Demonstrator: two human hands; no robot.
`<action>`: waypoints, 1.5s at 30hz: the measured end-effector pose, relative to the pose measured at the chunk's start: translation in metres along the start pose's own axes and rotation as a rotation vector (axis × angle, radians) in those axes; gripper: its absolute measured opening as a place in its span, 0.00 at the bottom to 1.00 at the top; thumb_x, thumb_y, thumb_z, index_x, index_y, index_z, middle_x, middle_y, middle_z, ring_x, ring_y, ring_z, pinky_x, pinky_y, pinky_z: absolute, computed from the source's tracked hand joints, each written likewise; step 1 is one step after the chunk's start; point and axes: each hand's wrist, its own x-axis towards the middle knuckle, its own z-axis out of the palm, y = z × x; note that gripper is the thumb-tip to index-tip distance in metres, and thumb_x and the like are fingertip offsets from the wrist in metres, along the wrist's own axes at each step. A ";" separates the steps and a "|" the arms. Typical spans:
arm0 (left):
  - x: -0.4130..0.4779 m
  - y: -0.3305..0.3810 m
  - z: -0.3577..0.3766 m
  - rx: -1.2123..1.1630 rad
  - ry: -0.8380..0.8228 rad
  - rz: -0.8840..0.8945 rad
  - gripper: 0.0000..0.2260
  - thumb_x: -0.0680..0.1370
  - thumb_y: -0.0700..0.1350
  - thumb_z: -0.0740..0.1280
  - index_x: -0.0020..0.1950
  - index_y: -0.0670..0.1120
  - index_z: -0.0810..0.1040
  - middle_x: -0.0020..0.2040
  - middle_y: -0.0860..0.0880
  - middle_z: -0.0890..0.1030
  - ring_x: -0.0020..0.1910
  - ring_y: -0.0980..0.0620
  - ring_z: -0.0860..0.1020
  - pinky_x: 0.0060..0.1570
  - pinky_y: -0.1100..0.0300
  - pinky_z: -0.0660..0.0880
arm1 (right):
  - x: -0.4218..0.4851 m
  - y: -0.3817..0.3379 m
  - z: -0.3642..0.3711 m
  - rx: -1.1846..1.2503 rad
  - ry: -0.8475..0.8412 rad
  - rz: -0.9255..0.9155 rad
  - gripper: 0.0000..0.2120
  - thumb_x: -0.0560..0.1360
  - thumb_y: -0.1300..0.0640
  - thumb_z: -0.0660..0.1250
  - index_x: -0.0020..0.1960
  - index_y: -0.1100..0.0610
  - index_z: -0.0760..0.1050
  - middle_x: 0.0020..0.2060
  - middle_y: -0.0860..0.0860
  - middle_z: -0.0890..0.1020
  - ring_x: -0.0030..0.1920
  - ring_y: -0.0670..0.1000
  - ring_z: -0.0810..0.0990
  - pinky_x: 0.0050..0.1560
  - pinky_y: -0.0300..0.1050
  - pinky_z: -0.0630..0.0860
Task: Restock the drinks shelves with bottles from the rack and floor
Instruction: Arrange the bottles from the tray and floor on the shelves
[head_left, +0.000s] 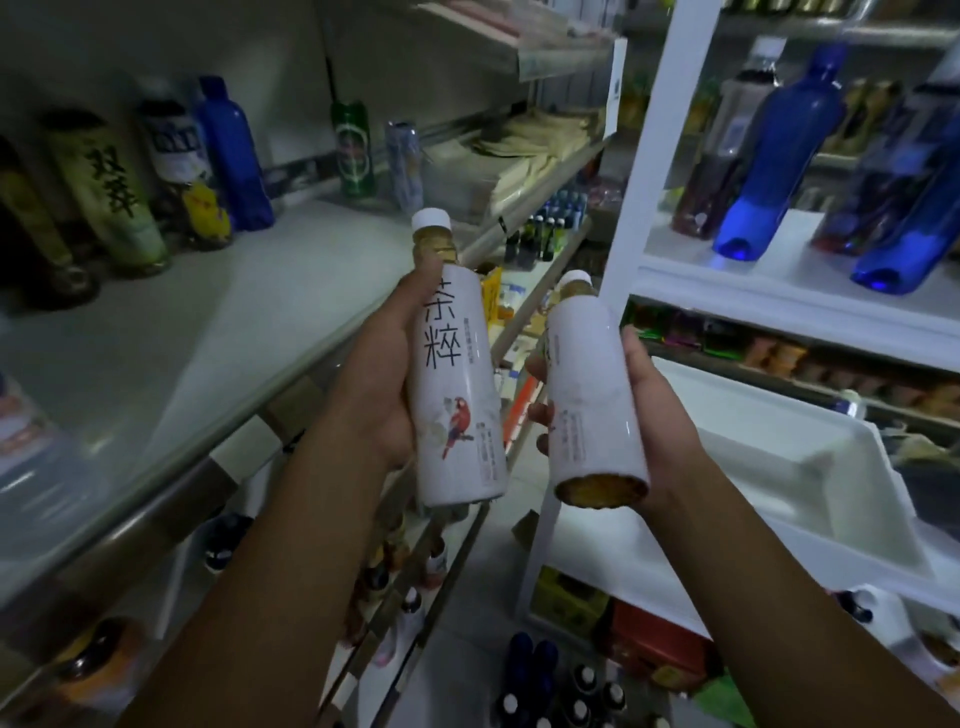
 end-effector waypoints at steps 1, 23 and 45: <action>0.000 0.003 -0.002 0.016 -0.001 0.004 0.16 0.72 0.59 0.71 0.49 0.47 0.83 0.39 0.45 0.82 0.35 0.47 0.81 0.40 0.52 0.81 | 0.001 -0.001 0.002 -0.001 -0.031 0.014 0.29 0.76 0.32 0.60 0.60 0.55 0.80 0.56 0.56 0.81 0.41 0.55 0.80 0.35 0.48 0.81; -0.048 0.020 0.037 0.107 0.509 0.271 0.13 0.70 0.57 0.69 0.40 0.47 0.77 0.33 0.47 0.78 0.31 0.48 0.79 0.37 0.56 0.79 | 0.039 -0.038 0.023 -0.163 -0.599 0.369 0.24 0.66 0.37 0.73 0.51 0.55 0.86 0.48 0.57 0.85 0.43 0.55 0.86 0.40 0.50 0.83; -0.039 0.205 -0.034 1.008 0.897 0.243 0.06 0.75 0.49 0.72 0.49 0.50 0.80 0.38 0.53 0.85 0.36 0.58 0.83 0.30 0.64 0.78 | 0.138 0.022 0.167 -0.450 -0.666 0.308 0.43 0.53 0.34 0.74 0.60 0.59 0.77 0.46 0.57 0.87 0.42 0.55 0.86 0.41 0.50 0.81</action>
